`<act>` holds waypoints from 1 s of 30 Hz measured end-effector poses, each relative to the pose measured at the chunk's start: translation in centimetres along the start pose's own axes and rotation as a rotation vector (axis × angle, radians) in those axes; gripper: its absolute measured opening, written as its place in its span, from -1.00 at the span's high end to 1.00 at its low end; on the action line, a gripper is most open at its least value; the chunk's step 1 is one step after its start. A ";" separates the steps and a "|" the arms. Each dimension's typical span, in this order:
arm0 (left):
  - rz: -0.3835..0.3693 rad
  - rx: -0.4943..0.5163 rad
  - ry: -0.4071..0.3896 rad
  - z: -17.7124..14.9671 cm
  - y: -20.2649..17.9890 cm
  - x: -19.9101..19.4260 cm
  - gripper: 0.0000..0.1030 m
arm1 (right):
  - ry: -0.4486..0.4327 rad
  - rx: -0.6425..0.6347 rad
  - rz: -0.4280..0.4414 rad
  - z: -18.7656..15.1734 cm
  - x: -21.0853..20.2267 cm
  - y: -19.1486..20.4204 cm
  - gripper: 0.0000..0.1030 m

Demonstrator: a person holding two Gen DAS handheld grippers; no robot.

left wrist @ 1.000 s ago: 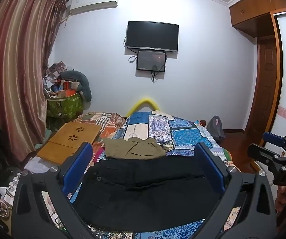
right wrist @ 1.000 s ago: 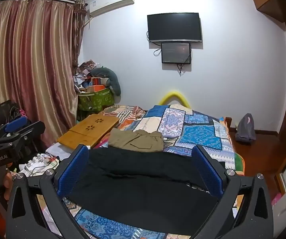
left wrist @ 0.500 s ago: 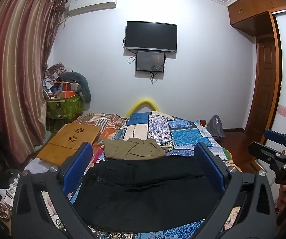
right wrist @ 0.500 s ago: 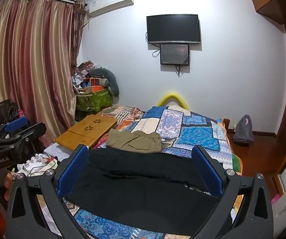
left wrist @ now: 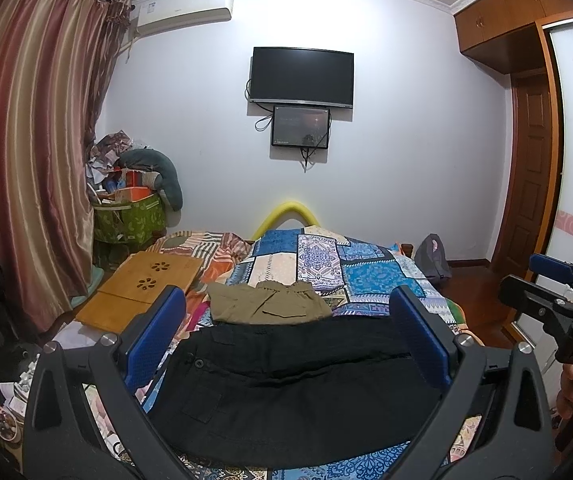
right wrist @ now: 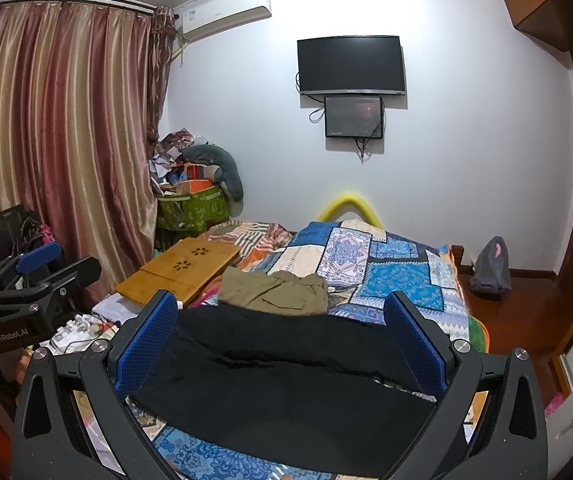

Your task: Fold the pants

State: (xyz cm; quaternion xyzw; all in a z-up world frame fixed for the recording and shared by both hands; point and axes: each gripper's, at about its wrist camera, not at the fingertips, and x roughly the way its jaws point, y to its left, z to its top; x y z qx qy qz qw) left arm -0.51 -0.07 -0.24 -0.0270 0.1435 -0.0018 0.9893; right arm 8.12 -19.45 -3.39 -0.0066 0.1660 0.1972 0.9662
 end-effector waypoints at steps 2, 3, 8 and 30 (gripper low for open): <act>0.001 0.004 0.000 0.0 -0.1 0.0 -1.00 | -0.003 0.000 0.003 0.0 0.0 0.1 -1.00; 0.002 0.004 0.000 0.0 -0.1 0.0 -1.00 | -0.004 0.000 0.004 0.0 0.0 0.1 -1.00; 0.002 0.003 0.000 0.0 0.0 0.0 -1.00 | -0.012 0.001 0.011 -0.1 -0.2 0.3 -1.00; 0.012 -0.010 0.000 0.4 0.0 -0.1 -1.00 | -0.026 -0.008 0.011 0.3 -0.3 1.2 -1.00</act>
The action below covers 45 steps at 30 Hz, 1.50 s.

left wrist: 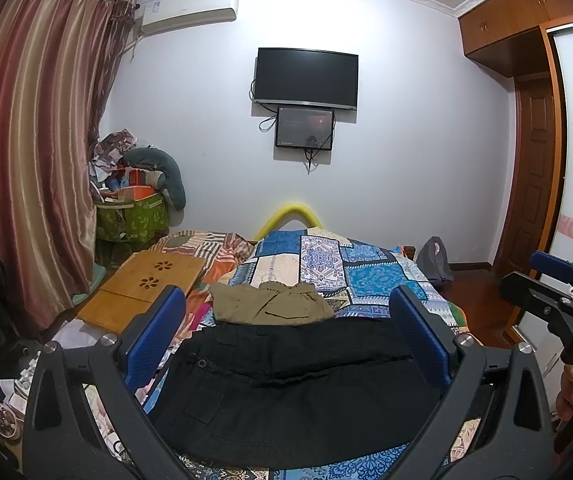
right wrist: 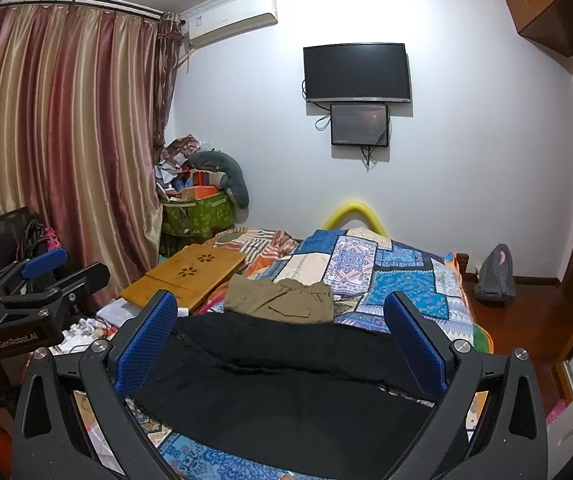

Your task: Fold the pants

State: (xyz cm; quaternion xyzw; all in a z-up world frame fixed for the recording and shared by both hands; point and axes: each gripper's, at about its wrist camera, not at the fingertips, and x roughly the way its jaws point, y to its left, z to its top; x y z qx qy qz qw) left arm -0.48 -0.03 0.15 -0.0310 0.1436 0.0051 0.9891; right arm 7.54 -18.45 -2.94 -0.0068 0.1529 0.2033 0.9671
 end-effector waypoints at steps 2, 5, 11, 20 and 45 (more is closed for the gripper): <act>0.002 0.000 0.000 0.1 -0.1 0.0 -1.00 | 0.000 -0.001 -0.001 0.0 0.0 0.0 -1.00; 0.000 -0.001 0.000 0.2 -0.1 0.0 -1.00 | -0.001 0.000 -0.001 0.1 0.0 -0.1 -1.00; -0.003 0.002 -0.001 0.2 -0.1 0.3 -1.00 | -0.002 0.010 0.004 0.1 0.1 -0.4 -1.00; -0.001 -0.002 0.002 -0.1 0.2 0.7 -1.00 | 0.005 0.012 0.004 -0.1 0.2 -0.6 -1.00; 0.108 0.006 0.150 -1.6 6.7 16.2 -1.00 | 0.259 -0.013 -0.091 -4.4 12.2 -7.3 -0.99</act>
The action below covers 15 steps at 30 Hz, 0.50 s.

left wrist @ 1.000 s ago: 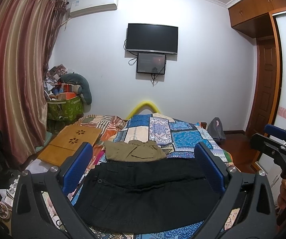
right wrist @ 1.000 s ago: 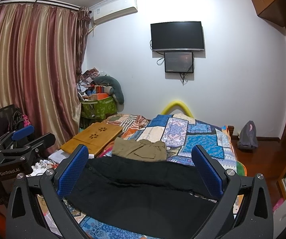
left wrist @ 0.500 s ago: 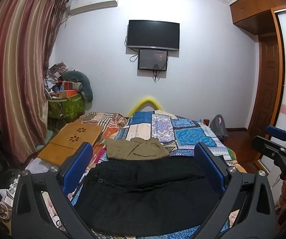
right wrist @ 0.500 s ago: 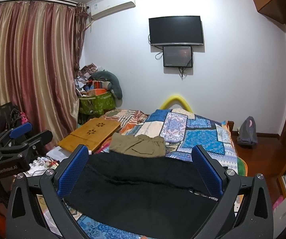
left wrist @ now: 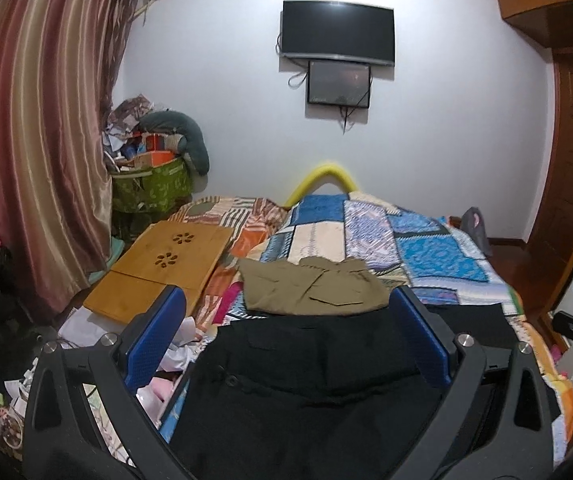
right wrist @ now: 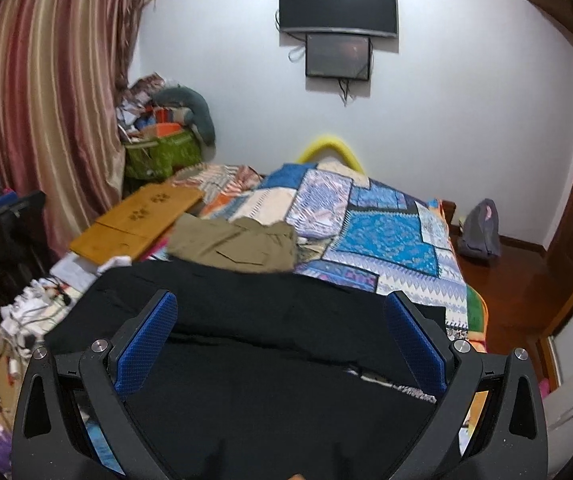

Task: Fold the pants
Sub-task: 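Lower both grippers onto the black pants waistband and close them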

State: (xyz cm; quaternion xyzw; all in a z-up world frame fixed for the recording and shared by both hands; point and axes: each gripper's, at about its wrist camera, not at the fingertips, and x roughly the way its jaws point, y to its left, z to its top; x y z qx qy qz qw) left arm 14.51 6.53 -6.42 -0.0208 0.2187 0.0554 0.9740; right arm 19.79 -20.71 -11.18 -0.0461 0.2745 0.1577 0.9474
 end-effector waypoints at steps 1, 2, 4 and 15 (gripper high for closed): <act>0.016 0.008 0.016 0.0 0.6 1.5 -1.00 | 0.012 -0.003 -0.004 0.0 0.7 -0.4 -0.99; 0.033 0.011 0.024 0.0 1.0 2.6 -1.00 | 0.020 -0.007 -0.010 0.1 1.2 -0.6 -0.99; 0.057 0.011 0.049 -0.1 1.9 4.9 -1.00 | 0.035 -0.021 -0.028 0.2 2.6 -1.1 -0.99; 0.098 -0.002 0.295 -2.0 7.2 19.8 -0.92 | 0.184 -0.030 -0.036 0.2 11.9 -6.2 -0.99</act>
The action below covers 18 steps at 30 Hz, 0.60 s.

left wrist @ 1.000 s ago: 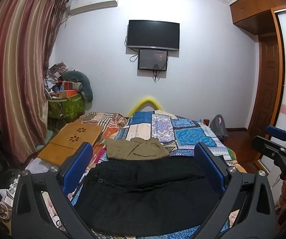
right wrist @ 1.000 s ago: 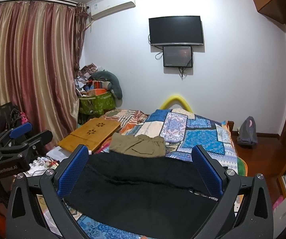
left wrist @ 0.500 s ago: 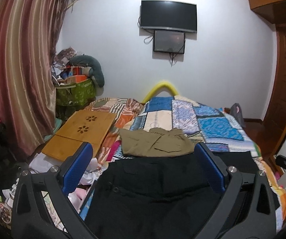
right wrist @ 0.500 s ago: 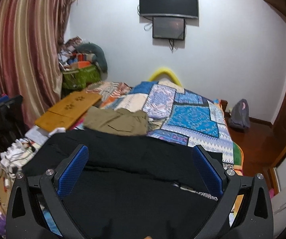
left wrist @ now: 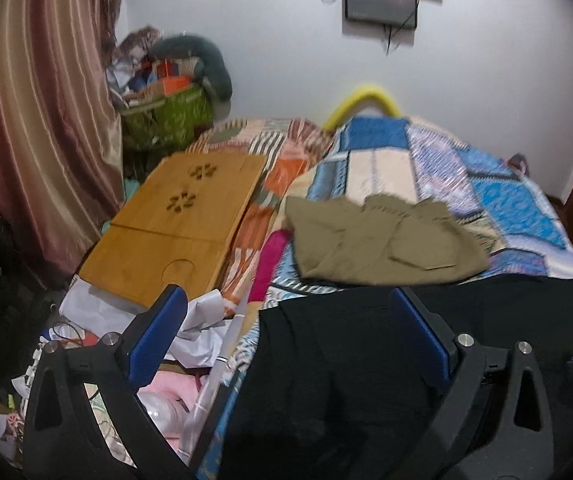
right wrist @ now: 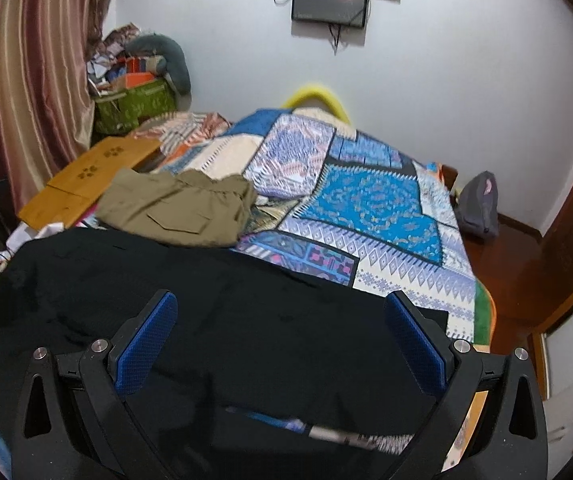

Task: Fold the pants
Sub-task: 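Lower both grippers onto the black pants waistband and close them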

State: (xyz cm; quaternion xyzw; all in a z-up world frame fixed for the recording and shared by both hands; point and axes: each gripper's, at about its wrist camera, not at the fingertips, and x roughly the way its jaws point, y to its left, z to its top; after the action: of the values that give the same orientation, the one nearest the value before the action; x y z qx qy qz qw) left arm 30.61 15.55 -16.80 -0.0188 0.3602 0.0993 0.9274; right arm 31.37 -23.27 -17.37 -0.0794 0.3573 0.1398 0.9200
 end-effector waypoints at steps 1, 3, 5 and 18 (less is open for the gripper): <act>0.005 0.005 0.028 0.2 0.3 1.7 -0.87 | 0.013 0.001 0.006 0.2 0.8 -0.2 -0.99; 0.007 0.013 0.070 0.4 0.8 3.7 -0.80 | 0.050 0.006 0.016 0.4 2.8 -1.1 -0.97; 0.007 0.025 0.121 0.3 0.9 6.5 -0.79 | 0.086 0.009 0.024 0.6 4.7 -1.5 -0.95; -0.032 -0.016 0.465 -2.8 1.8 18.6 -0.56 | 0.225 -0.107 0.098 1.4 13.6 -2.0 -0.80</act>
State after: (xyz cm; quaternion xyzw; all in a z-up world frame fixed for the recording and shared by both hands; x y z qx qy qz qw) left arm 41.81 20.22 -31.31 -0.0541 0.5633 0.0804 0.8206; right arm 42.49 -22.13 -25.46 -0.1258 0.4538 0.1937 0.8607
